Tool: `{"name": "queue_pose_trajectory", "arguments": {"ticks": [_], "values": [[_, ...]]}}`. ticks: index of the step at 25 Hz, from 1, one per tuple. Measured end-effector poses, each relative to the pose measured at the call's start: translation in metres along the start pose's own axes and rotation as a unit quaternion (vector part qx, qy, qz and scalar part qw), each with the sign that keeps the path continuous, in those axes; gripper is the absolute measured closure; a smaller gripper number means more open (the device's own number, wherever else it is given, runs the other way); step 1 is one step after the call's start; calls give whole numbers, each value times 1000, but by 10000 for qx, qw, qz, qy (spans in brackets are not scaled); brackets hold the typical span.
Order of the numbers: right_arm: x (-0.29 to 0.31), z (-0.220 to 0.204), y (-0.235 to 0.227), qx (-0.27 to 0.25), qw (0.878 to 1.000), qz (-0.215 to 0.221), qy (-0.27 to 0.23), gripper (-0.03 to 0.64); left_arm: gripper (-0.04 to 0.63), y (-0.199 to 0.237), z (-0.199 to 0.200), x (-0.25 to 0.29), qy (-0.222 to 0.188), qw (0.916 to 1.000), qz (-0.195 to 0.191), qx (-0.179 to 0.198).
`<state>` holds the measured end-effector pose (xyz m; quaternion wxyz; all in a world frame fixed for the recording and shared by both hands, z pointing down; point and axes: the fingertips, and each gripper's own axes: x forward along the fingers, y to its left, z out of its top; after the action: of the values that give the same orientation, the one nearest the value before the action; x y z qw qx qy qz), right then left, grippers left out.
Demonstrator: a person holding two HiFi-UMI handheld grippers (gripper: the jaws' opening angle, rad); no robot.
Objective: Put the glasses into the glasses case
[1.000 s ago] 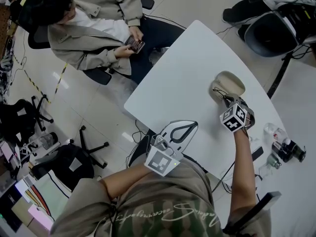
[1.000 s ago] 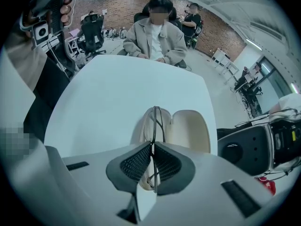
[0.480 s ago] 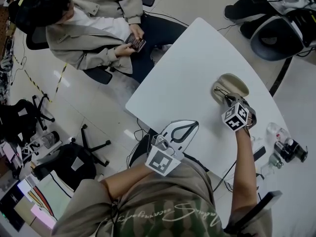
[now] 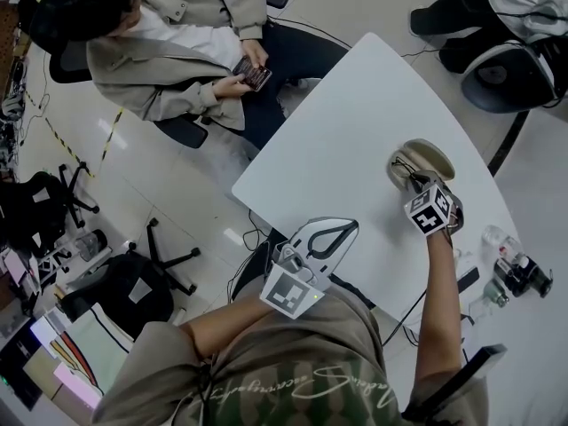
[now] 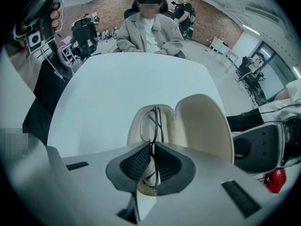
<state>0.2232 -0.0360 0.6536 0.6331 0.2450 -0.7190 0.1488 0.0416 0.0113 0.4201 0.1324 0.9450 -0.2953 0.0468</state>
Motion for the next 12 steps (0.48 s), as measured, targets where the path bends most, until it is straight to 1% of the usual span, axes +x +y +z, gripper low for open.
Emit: {"name": "queue_pose_trajectory", "arguments": {"ticks": [2, 5, 9, 12], "values": [[1, 1, -1, 138, 9999, 13, -2, 581, 589, 3, -1, -1, 12, 10000, 2, -18], [3, 0, -2, 165, 9999, -15, 27, 581, 589, 2, -2, 0, 6, 10000, -25, -77], [3, -1, -4, 331, 9994, -10, 45, 581, 589, -3, -3, 1, -10, 9997, -167, -172], [4, -1, -3, 310, 9995, 13, 96, 581, 589, -4, -5, -2, 23, 9997, -215, -148]]}}
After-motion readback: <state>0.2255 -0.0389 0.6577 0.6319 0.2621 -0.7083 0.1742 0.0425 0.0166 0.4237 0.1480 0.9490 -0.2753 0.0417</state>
